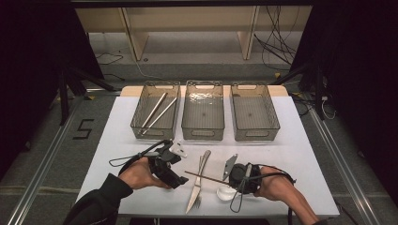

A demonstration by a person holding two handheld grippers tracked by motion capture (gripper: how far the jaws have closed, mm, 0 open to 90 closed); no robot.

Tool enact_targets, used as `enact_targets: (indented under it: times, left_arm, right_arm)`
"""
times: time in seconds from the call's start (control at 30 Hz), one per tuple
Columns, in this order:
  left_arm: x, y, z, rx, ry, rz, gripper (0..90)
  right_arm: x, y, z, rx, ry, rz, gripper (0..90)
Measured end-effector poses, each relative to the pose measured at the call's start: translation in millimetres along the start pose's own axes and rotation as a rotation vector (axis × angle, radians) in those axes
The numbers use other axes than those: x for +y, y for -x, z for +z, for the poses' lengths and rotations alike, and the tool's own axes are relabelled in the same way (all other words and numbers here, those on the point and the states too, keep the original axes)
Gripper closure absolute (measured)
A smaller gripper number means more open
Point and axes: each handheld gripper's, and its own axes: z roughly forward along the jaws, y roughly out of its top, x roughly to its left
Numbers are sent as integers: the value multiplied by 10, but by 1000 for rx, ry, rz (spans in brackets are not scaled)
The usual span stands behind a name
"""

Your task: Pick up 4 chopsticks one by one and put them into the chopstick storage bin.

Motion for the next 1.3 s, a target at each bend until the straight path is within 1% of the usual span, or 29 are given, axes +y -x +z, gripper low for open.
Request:
enact_targets:
  times: [0.07, 0.1, 0.13, 0.2, 0.3, 0.33, 0.4, 0.43, 0.47, 0.5, 0.53, 0.57, 0.63, 0.7, 0.8, 0.83, 0.9, 1.0, 1.03, 1.07, 1.2, 1.23, 1.3]
  left_arm:
    - [29, 26, 20, -12, -6, 14, 257]
    - [38, 36, 27, -17, -10, 18, 263]
    - [51, 51, 40, -25, -16, 28, 271]
    - [65, 78, 60, -34, -22, 39, 279]
    - [79, 111, 85, -48, -37, 61, 296]
    - [83, 122, 97, -53, -40, 63, 303]
    - [92, 141, 120, -68, -48, 72, 325]
    - [98, 149, 132, -75, -57, 80, 336]
    - [102, 159, 146, -82, -64, 86, 347]
    - [106, 167, 161, -92, -75, 95, 361]
    - [105, 180, 179, -104, -80, 95, 380]
    - [108, 185, 193, -110, -90, 106, 393]
    - [107, 200, 221, -124, -103, 107, 418]
    - [110, 204, 233, -136, -116, 123, 448]
    - [120, 212, 251, -154, -125, 131, 492]
    - [123, 212, 256, -158, -127, 134, 508]
    - [135, 218, 273, -168, -134, 137, 533]
    - [150, 221, 297, -186, -148, 145, 569]
    - [153, 229, 306, -192, -145, 135, 581]
    - [160, 224, 309, -197, -152, 144, 594]
    - [172, 226, 335, -218, -159, 132, 627]
    - [177, 222, 339, -224, -171, 137, 636]
    - [176, 228, 358, -234, -173, 129, 654]
  right_arm:
    - [32, -31, 2, 7, 6, -4, 852]
    - [47, -38, 0, 10, 6, -15, 852]
    - [59, -51, 0, 13, 8, -13, 852]
    - [87, -75, -1, 11, 10, -33, 852]
    - [124, -118, -11, 16, 16, -42, 852]
    - [133, -129, -12, 13, 18, -54, 852]
    - [157, -152, -18, 18, 20, -58, 852]
    - [166, -157, -17, 18, 21, -72, 852]
    - [177, -167, -19, 23, 19, -68, 852]
    - [184, -177, -16, 20, 19, -74, 852]
    - [191, -183, -14, 19, 19, -83, 852]
    - [200, -194, -17, 23, 19, -78, 852]
    - [212, -202, -14, 21, 22, -91, 852]
    - [220, -210, -13, 23, 22, -99, 852]
    - [232, -228, -11, 23, 21, -109, 852]
    - [237, -236, -13, 28, 20, -105, 852]
    - [248, -245, -10, 20, 25, -119, 852]
    - [268, -275, -14, 27, 19, -119, 852]
    - [272, -276, -9, 24, 24, -130, 852]
    - [274, -280, -4, 26, 24, -133, 852]
    - [284, -290, -7, 31, 19, -137, 852]
    - [285, -290, -6, 25, 23, -144, 852]
    - [288, -297, -8, 24, 24, -145, 852]
